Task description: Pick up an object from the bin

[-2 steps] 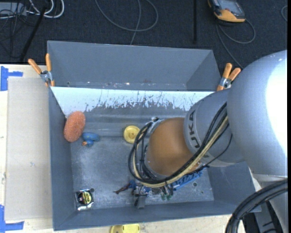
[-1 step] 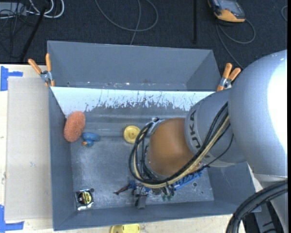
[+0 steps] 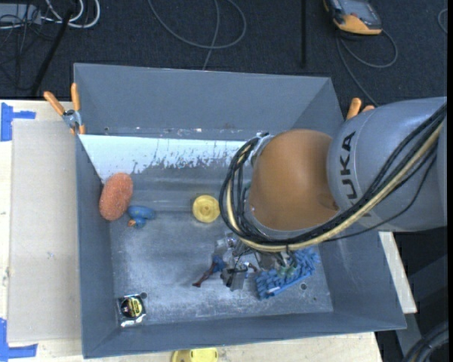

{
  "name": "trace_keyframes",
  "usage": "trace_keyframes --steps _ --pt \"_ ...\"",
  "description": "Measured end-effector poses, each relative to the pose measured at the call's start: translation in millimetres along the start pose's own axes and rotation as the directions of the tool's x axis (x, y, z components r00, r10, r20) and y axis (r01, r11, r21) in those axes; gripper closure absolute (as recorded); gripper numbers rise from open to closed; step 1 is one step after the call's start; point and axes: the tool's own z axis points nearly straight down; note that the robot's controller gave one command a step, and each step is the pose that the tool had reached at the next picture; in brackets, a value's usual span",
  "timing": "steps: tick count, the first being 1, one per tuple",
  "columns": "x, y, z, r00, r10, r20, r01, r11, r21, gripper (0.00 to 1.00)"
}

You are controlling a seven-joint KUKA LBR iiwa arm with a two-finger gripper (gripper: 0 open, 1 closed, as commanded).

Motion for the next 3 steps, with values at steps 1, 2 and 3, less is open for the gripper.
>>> trace_keyframes --steps 1,2,3 --pt "0.0 -0.1 0.0 1.000 0.001 0.000 -0.001 1.000 0.000 1.00" --pt "14.7 4.8 -39.9 1.000 -0.010 -0.010 0.010 1.000 0.000 1.00" --pt "-3.5 1.5 -68.9 1.000 -0.016 0.008 0.016 1.000 0.000 1.00"
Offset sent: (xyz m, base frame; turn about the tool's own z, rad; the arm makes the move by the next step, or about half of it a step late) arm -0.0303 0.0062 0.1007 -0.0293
